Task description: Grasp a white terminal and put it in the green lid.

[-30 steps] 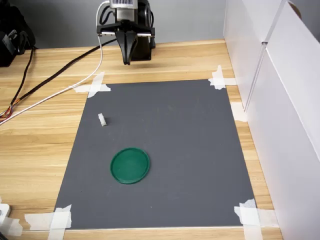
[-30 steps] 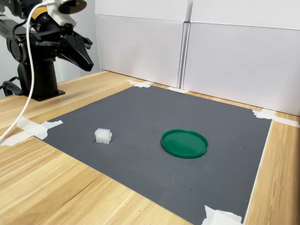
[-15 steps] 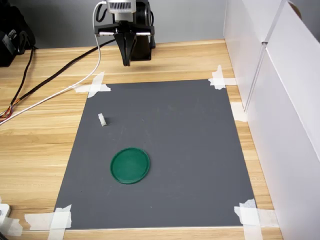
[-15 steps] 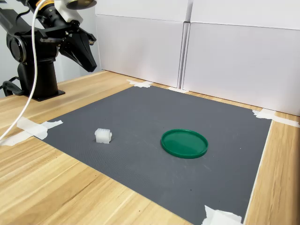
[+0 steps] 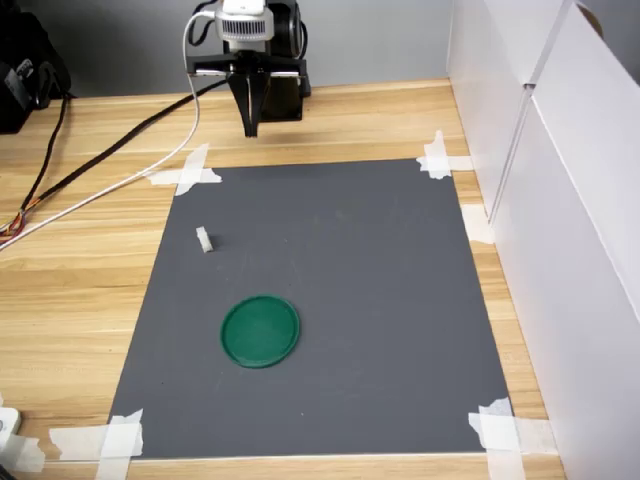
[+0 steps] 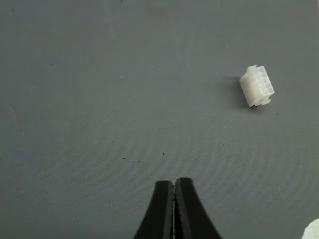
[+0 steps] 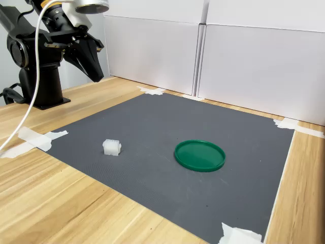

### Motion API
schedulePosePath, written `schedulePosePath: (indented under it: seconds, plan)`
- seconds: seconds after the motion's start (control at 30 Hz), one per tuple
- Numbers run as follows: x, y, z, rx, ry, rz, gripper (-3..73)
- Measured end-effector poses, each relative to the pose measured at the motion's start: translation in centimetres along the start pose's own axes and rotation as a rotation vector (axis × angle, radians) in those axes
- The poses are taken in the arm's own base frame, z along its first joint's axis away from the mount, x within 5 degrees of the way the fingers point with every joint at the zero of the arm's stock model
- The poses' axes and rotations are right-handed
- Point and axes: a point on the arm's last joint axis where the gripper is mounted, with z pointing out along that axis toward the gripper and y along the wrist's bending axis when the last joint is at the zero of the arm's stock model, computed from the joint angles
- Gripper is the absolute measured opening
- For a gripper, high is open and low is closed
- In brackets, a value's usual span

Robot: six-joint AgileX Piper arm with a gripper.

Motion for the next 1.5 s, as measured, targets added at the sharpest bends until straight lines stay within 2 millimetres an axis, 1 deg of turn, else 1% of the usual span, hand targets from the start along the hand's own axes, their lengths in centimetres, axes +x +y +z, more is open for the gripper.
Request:
schedulePosePath:
  seconds: [0.23,0.33,0.47,0.67,0.77,0.97,1.07,1.17,1.23,1.33,1.4,1.5]
  plan:
    - [-4.5,-1.1,1.0,-0.027,0.092,-0.003,-2.1]
    - [-6.1,-1.5,1.9,-0.032,0.119,-0.016,-2.1]
    - [-7.6,-2.0,3.6,-0.039,0.158,-0.067,-2.1]
    - [-8.7,-2.4,6.9,-0.081,0.269,-0.15,-2.1]
    - [-9.4,-2.6,8.4,-0.108,0.327,-0.228,-2.1]
    - [-10.5,-3.0,10.4,-0.201,0.456,-0.401,-2.1]
    - [-10.3,-3.1,11.5,-0.271,0.531,-0.5,-2.1]
    - [-10.1,-4.2,12.1,-0.317,0.568,-0.526,-1.2]
    - [-10.0,-5.4,12.3,-0.324,0.568,-0.532,1.2]
    - [-9.6,-6.9,12.5,-0.321,0.568,-0.551,8.3]
    - [-9.3,-7.7,12.8,-0.314,0.568,-0.558,16.6]
    - [-9.0,-8.3,13.2,-0.298,0.569,-0.55,32.9]
